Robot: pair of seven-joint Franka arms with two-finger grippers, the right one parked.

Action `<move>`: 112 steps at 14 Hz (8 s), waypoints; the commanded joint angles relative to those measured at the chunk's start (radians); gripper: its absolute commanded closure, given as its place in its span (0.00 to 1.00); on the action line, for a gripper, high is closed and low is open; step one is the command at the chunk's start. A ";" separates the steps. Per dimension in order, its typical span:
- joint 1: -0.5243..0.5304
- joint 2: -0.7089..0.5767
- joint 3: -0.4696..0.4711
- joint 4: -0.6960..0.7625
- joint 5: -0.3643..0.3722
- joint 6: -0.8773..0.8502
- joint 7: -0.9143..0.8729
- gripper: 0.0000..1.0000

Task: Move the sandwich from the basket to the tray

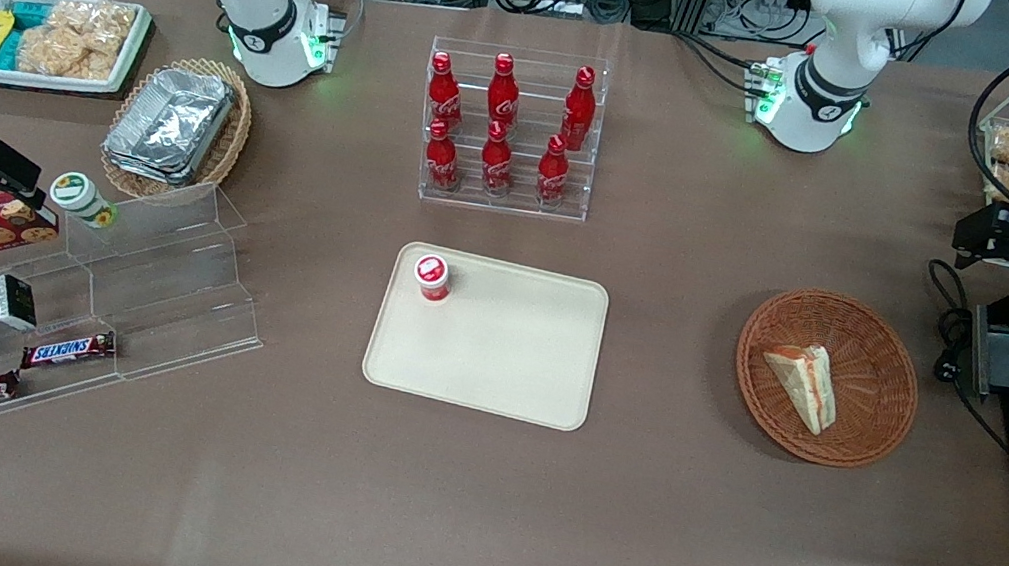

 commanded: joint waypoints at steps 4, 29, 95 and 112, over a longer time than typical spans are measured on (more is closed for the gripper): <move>0.007 -0.012 0.006 0.016 -0.003 -0.022 -0.103 0.00; 0.069 0.251 0.003 -0.608 -0.145 0.875 -0.608 0.00; -0.305 0.936 -0.404 0.209 0.374 0.608 -0.963 0.01; -0.173 0.338 -0.410 0.194 0.241 0.024 -0.910 0.00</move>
